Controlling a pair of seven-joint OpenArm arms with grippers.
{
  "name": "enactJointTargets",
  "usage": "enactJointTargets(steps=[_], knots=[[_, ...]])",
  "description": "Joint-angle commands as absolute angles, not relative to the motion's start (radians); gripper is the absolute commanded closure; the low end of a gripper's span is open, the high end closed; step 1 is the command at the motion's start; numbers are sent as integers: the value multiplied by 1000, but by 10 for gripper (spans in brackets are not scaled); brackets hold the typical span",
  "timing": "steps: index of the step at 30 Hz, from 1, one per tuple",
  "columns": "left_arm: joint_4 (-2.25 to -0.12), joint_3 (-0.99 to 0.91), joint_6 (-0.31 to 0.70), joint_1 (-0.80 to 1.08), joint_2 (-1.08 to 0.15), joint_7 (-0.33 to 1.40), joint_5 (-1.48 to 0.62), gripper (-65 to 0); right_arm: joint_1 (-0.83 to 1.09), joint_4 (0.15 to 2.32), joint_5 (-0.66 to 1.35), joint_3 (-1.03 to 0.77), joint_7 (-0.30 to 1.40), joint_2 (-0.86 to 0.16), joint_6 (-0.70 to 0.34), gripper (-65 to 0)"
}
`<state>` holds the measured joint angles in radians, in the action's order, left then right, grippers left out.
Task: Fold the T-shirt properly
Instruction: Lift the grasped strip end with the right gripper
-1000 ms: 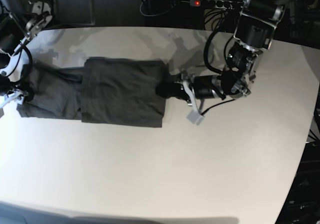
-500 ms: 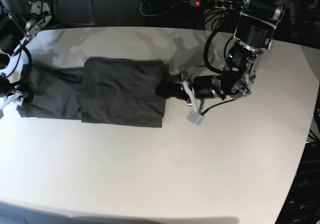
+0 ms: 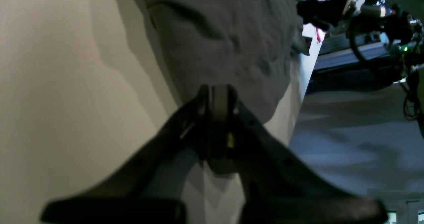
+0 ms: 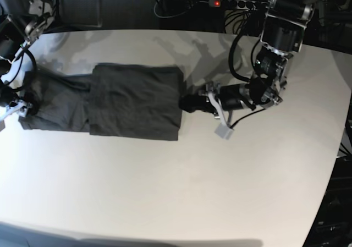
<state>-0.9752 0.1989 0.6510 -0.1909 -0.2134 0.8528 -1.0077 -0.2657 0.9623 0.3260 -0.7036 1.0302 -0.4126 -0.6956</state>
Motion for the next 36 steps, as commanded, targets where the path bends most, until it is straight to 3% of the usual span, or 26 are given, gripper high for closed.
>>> enactJointTargets(steps=[1,14,20,22,30,36], knots=[[-969,197,608,-186,-226,878,-970,-23,-280,958,326,-704,1024,-430,-698,-511],[-969,197,608,-180,-226,878,-970,-23,-278,946,325,-704,1036,-410,-698,-489],[-969,197,608,-180,-226,878,-970,-23,-278,951,325,-704,1069,-398,-698,-234],[-969,197,608,-180,-226,878,-970,-23,-278,951,325,-704,1072,-397,-698,-176],[-969,197,608,-180,-226,878,-970,-23,-278,957,325,-644,1070,-404,-698,-3],[-969,197,608,-180,-226,878,-972,-23,-234,1107,328,-619,1070,-401,-698,-4]])
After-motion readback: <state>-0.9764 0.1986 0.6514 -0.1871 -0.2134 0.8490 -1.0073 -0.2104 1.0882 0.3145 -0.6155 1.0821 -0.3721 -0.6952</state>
